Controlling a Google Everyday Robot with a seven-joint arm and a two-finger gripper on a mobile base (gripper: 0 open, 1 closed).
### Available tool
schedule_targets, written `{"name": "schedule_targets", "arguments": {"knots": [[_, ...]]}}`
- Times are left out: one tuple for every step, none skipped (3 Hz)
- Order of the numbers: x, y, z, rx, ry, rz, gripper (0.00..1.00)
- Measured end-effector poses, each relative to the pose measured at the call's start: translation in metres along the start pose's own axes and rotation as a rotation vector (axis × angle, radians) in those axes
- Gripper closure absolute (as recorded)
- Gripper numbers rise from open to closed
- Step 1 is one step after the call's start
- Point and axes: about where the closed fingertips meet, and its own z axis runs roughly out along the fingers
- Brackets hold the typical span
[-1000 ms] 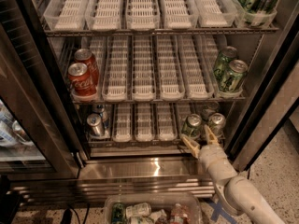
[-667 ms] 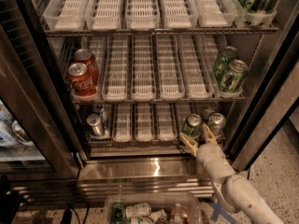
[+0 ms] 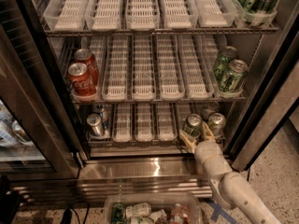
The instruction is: Pick green can from bottom shelf of fridge
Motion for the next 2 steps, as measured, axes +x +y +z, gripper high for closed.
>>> {"name": "schedule_targets", "arguments": {"knots": [[0.0035, -0.006, 0.0113, 0.032, -0.013, 0.017, 0.29], [0.0052, -0.0058, 0.0155, 0.037, -0.015, 0.025, 0.29]]}}
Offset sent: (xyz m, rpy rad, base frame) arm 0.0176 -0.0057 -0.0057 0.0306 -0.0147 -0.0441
